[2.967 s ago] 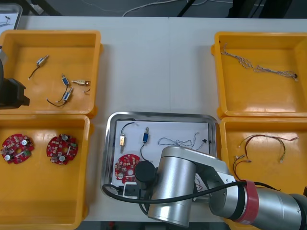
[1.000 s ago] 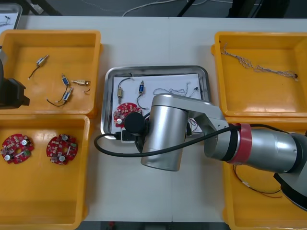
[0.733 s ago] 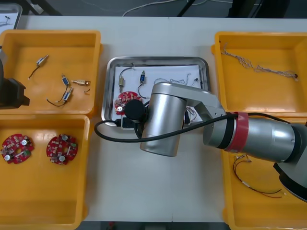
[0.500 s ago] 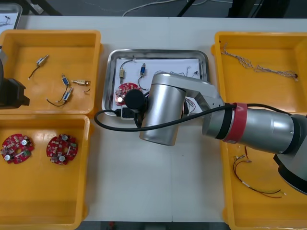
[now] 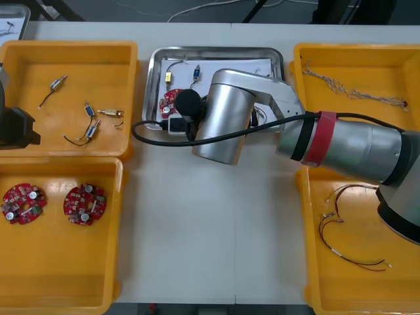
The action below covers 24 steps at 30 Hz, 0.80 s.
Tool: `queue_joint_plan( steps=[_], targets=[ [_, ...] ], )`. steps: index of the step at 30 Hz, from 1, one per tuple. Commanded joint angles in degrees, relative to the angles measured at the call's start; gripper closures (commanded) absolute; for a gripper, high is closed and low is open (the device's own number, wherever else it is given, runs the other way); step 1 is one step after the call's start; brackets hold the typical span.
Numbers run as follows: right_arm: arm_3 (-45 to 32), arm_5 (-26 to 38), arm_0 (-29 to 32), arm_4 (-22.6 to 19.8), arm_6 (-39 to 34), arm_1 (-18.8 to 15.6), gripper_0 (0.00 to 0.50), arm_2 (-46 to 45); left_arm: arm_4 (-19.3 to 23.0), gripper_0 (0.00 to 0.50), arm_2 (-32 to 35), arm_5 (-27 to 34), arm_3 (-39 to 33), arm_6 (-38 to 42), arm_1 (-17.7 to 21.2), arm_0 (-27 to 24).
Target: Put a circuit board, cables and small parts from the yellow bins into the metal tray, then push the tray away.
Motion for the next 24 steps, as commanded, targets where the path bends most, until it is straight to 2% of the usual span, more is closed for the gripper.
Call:
queue_joint_plan(
  steps=[1,7,24],
  targets=[
    [2.55,-3.15,-3.99,-0.32,2.59,-0.99,0.500,-1.61,-0.53,0.000,1.82,-0.54,-1.67,-5.81,2.55,0.82],
    [5.54,-6.31,-4.87,-0.05,3.38,-0.99,0.500,-1.61,-0.53,0.000,1.82,-0.54,-1.67,-5.81,2.55,0.82],
    [12.92,-14.75,-7.07,4.52,4.70,0.59,0.500,-1.61,-0.53,0.000,1.82,-0.54,-1.67,-5.81,2.55,0.82]
  ],
)
